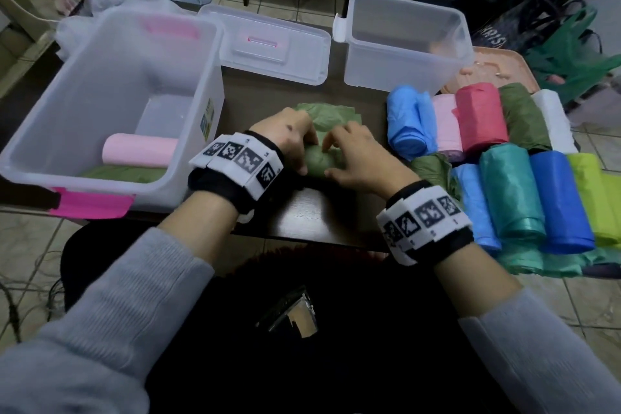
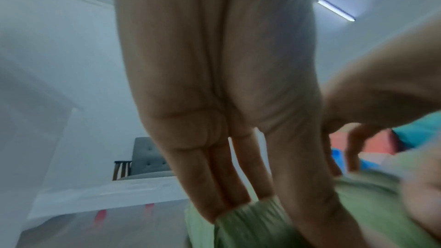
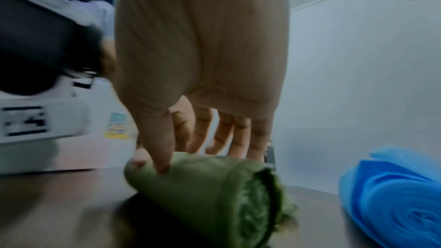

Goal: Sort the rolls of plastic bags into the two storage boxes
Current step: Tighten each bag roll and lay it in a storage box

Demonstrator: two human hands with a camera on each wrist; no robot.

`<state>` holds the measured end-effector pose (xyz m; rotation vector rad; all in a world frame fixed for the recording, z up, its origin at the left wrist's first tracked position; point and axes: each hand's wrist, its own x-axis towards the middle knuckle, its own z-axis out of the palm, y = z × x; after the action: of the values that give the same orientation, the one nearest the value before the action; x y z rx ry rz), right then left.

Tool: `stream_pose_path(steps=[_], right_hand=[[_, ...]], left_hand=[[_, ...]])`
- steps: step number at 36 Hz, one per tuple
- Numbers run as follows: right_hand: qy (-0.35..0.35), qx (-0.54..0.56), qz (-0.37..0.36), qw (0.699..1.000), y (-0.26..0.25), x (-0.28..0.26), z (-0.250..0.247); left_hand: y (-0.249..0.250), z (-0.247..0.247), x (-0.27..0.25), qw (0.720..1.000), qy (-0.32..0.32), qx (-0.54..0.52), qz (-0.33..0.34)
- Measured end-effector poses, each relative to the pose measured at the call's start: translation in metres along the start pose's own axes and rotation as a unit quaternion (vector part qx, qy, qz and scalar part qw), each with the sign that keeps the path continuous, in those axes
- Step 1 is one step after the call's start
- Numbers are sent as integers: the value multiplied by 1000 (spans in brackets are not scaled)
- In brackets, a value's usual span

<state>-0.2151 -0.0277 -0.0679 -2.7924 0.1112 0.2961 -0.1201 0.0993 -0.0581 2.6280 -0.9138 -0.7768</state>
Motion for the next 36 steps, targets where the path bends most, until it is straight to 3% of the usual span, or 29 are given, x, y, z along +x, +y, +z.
stream_pose_path(steps=[6, 11, 13, 22, 32, 36], right_hand=[[68, -77, -3, 995, -12, -9, 25], [107, -35, 6, 994, -5, -2, 28], [102, -6, 17, 995, -1, 3, 25], [6, 50, 32, 998, 8, 16, 0], [-159, 95, 37, 982, 13, 11, -14], [-177, 92, 37, 979, 16, 12, -13]], left_hand=[[-1, -12, 7, 999, -30, -18, -16], [-1, -7, 9, 996, 87, -30, -13], [-1, -3, 7, 995, 95, -40, -3], [4, -4, 3, 995, 95, -30, 11], [2, -13, -2, 1000, -22, 6, -22], [0, -13, -1, 999, -46, -15, -22]])
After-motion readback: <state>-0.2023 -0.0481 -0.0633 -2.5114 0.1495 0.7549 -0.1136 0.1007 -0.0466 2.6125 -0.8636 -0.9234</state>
